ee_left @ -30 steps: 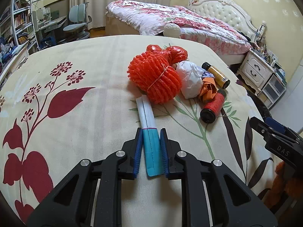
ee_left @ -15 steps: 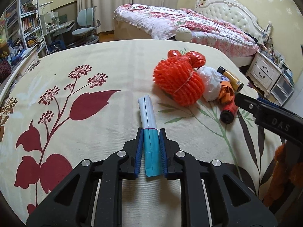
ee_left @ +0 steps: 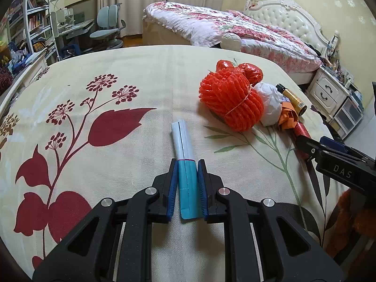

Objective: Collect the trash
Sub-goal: 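Grasp the blue-white marker with the left tool while the right tool approaches the red bottle, then grasp the red bottle with the right tool while the left tool holds the marker, then carry the marker and red bottle in both tools over the black bin, then open both tools over the bin, dropping the marker and bottle inside, then move both tools back toward the items on the table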

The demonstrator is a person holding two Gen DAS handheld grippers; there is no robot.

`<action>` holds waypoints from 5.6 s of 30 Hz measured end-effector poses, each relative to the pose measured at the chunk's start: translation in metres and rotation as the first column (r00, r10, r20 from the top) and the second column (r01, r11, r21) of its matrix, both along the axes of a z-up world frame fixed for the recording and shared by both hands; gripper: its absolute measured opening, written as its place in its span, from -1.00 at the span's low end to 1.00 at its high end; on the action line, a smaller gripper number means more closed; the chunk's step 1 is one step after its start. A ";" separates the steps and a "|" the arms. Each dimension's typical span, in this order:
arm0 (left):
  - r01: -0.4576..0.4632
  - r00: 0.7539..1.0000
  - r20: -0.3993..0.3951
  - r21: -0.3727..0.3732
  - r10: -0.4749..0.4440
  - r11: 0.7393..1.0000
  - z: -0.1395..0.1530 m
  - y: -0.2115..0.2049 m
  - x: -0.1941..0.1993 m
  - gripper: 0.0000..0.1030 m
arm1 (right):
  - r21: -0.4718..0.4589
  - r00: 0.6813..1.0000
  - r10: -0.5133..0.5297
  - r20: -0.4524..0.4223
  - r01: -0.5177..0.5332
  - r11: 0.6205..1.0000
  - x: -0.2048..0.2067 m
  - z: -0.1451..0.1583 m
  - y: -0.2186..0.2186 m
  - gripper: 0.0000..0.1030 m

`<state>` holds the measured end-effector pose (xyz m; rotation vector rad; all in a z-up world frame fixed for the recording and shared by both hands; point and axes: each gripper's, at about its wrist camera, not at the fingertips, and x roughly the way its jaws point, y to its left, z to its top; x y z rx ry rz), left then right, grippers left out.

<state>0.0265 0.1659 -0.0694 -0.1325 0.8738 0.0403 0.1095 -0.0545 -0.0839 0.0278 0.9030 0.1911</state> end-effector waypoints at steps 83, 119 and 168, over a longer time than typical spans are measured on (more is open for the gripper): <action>0.499 0.859 0.123 0.015 -0.497 0.867 0.027 -0.290 0.086 -0.72 | 0.022 0.914 -0.390 0.114 0.390 0.921 -0.011 0.009 -0.219 -0.52; 0.468 0.881 0.048 0.057 -0.470 0.882 0.001 -0.320 0.119 -0.02 | 0.011 0.888 -0.448 0.109 0.449 0.893 -0.001 0.002 -0.243 -0.07; -0.022 0.999 0.045 -0.014 0.022 1.000 0.033 -0.057 0.054 0.36 | -0.010 0.989 -0.081 0.123 0.083 0.996 -0.001 0.029 -0.052 0.41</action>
